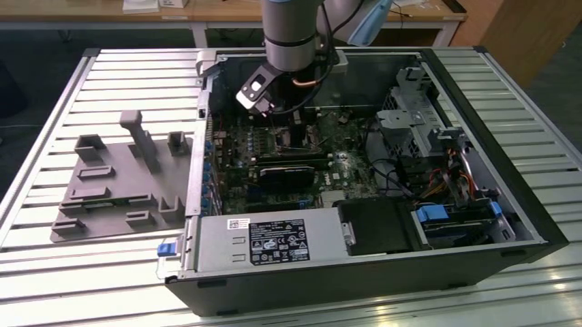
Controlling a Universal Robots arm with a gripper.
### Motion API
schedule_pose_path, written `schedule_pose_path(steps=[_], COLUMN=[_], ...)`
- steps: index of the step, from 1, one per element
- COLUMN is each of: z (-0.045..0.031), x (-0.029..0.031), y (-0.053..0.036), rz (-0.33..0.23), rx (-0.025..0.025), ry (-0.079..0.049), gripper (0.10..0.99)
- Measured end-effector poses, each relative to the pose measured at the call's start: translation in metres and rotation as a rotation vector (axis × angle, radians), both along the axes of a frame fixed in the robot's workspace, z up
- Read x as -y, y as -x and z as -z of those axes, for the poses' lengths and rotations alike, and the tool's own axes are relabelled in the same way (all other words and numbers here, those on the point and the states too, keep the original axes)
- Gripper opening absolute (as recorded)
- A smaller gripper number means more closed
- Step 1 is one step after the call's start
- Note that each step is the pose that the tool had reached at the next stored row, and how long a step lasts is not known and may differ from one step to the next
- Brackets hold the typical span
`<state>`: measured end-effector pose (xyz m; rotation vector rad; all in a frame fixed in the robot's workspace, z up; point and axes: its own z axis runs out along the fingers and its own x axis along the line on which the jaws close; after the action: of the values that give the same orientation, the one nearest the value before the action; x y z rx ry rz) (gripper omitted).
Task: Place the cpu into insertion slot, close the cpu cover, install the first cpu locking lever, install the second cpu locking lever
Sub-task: 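Place the cpu into insertion slot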
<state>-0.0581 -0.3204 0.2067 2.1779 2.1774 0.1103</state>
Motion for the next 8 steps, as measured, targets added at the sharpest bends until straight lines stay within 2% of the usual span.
schedule_pose_path(steps=[8], z=[-0.0137], x=[0.0], y=[0.0], rz=[0.0], rx=[-0.0001], ry=[0.0], gripper=[0.612])
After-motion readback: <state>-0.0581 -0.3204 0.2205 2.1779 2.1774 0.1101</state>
